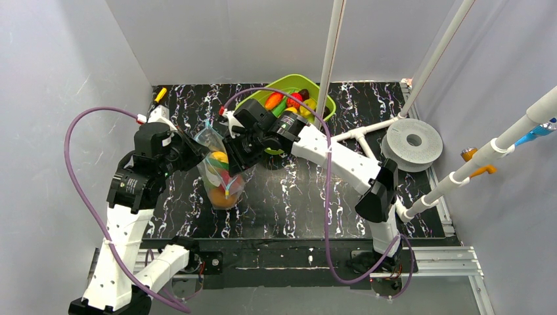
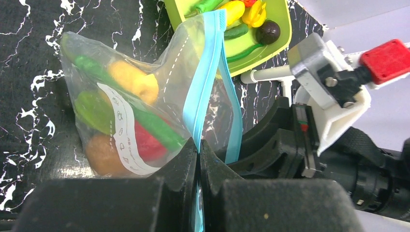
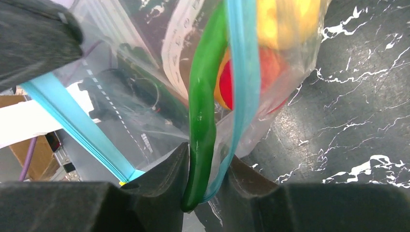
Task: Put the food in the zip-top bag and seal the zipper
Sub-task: Adjust the zipper food storage bag at the center of the board.
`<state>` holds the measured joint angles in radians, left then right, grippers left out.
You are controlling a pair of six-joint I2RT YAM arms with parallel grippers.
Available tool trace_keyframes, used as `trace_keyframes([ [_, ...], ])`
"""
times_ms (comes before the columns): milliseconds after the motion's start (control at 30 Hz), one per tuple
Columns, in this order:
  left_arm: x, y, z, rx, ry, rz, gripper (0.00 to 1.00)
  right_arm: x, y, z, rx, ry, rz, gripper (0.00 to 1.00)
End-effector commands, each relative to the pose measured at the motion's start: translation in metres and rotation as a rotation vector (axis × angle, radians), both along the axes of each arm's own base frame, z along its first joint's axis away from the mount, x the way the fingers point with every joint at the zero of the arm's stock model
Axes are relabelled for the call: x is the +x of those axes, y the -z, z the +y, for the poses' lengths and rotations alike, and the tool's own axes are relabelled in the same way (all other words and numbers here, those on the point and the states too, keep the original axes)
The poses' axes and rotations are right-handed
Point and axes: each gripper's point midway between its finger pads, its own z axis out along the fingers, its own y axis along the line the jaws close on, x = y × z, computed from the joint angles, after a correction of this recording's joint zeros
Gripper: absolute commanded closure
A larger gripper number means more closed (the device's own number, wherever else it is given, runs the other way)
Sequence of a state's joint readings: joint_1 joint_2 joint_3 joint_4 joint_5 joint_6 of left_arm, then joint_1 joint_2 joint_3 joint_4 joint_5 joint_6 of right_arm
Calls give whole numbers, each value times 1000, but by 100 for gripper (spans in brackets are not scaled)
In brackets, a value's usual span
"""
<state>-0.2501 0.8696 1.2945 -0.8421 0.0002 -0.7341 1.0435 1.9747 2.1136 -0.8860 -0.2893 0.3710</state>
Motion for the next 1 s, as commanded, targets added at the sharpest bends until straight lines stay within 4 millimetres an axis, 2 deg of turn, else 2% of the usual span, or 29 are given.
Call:
trace_keyframes([
  [0, 2, -6, 1, -6, -6, -29, 100, -6, -6, 1, 31, -30, 8, 64],
  [100, 2, -5, 1, -6, -6, -27, 100, -1, -16, -3, 35, -10, -28, 53],
  [267, 4, 1, 0, -4, -6, -15, 100, 3, -43, -5, 116, 14, -5, 26],
  [367, 5, 3, 0, -2, -5, -8, 100, 9, -53, -10, 113, 49, -34, 20],
  [533, 8, 7, -1, 0, -5, -2, 100, 23, -77, -33, 69, 120, -158, 18],
  [633, 8, 11, -6, -19, 19, 8, 100, 19, -95, -38, 109, 123, -200, 23],
  [700, 9, 14, -8, -24, 22, 16, 100, 12, -101, -34, 145, 96, -204, 36],
  [733, 10, 14, -8, -26, 22, 17, 100, 8, -99, -30, 160, 79, -191, 46],
  [833, 11, 14, -10, -33, 25, 17, 100, -2, -93, -13, 184, 16, -137, 60],
  [867, 11, 15, -10, -32, 26, 18, 100, -4, -94, -9, 191, -2, -131, 64],
  [900, 11, 15, -10, -34, 26, 20, 100, -3, -86, 3, 195, -31, -123, 68],
  [967, 11, 14, -11, -38, 28, 20, 100, -1, -79, 11, 199, -45, -120, 68],
])
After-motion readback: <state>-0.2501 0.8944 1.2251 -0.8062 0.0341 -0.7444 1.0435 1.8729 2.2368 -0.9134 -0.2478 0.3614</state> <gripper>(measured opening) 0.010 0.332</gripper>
